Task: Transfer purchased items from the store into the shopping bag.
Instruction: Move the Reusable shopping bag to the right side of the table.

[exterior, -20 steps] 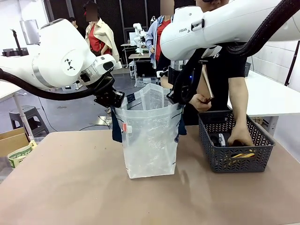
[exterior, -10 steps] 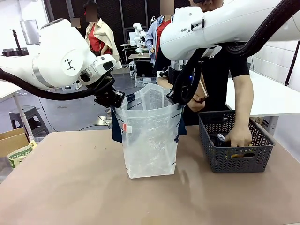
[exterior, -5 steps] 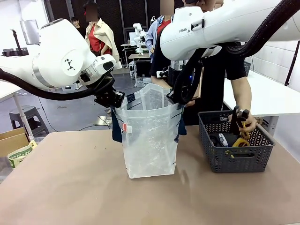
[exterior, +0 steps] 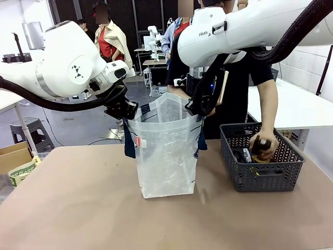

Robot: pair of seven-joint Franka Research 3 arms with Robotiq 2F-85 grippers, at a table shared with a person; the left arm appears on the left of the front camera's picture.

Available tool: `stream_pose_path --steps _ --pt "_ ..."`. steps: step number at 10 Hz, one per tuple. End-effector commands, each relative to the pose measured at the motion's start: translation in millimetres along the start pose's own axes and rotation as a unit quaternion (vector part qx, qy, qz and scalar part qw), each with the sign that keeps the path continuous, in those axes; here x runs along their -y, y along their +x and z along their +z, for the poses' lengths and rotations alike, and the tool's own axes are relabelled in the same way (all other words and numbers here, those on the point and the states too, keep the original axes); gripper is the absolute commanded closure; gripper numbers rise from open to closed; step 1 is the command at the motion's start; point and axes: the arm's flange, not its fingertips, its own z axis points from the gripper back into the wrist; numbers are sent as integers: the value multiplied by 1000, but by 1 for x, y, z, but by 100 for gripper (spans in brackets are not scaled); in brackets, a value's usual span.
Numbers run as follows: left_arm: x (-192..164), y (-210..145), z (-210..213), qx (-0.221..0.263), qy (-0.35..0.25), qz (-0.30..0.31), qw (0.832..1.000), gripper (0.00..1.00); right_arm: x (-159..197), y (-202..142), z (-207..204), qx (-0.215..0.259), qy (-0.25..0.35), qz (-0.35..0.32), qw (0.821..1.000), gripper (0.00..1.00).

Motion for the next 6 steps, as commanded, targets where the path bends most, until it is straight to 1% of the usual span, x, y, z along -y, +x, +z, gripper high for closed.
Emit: stream_pose_path --steps 1,6 --pt "0 0 0 1 3 7 1000 100 1 0 -1 -1 0 -1 1000 100" --pt "0 0 0 1 3 7 1000 100 1 0 -1 -1 0 -1 1000 100"
